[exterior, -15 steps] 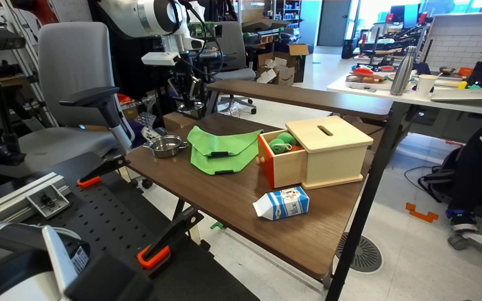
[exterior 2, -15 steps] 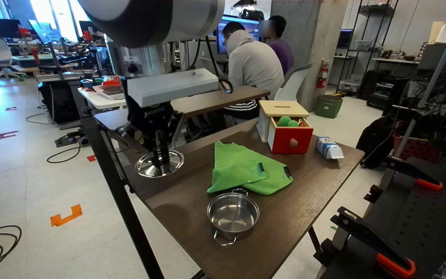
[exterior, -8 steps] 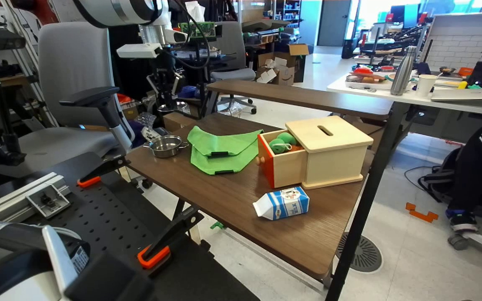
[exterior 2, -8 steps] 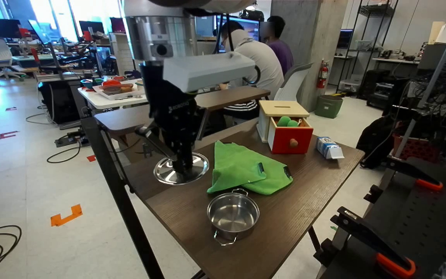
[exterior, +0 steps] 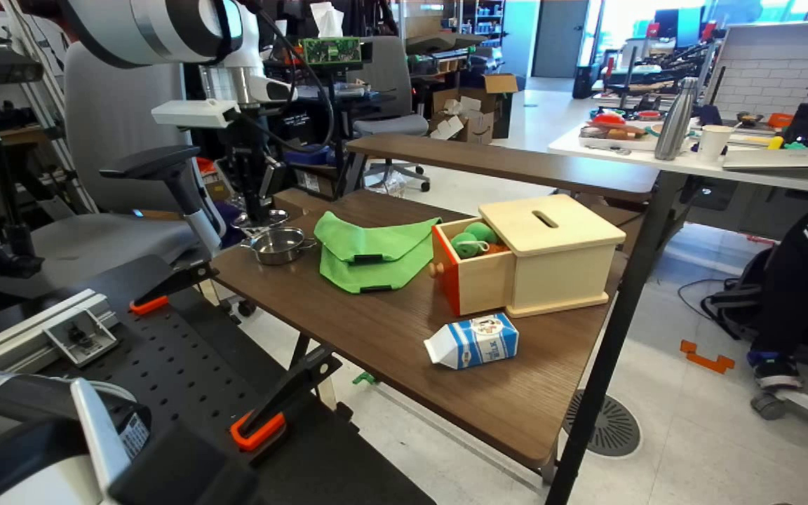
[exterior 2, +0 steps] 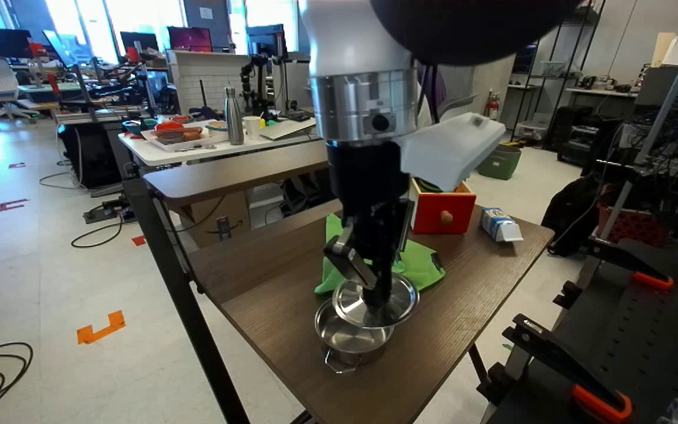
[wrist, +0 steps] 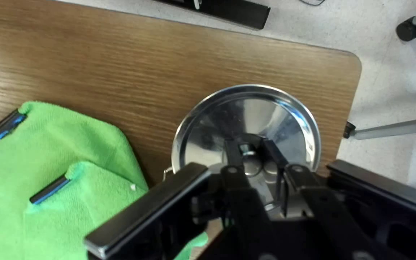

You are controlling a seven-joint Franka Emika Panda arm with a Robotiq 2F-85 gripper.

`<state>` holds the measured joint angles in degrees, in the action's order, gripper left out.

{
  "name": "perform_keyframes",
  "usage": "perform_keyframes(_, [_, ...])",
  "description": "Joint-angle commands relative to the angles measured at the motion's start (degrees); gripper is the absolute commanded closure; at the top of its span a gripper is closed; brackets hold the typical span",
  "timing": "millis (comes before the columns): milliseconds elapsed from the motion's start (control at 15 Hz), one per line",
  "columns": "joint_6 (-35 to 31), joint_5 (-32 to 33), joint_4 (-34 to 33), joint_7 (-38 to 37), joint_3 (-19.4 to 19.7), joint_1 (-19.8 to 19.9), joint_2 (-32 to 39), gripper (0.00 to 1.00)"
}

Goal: Cover the small silver pot with a lid

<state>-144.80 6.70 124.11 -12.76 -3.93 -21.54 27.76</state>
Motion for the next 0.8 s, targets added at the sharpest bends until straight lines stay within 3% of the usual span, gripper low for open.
perform_keyframes(0, [-3.5, 1.1, 5.7, 0.5, -0.8, 1.7, -3.0, 0.95])
perform_keyframes(733, [-9.5, 1.3, 5.4, -1.4, 0.8, 1.0, 0.6, 0.95])
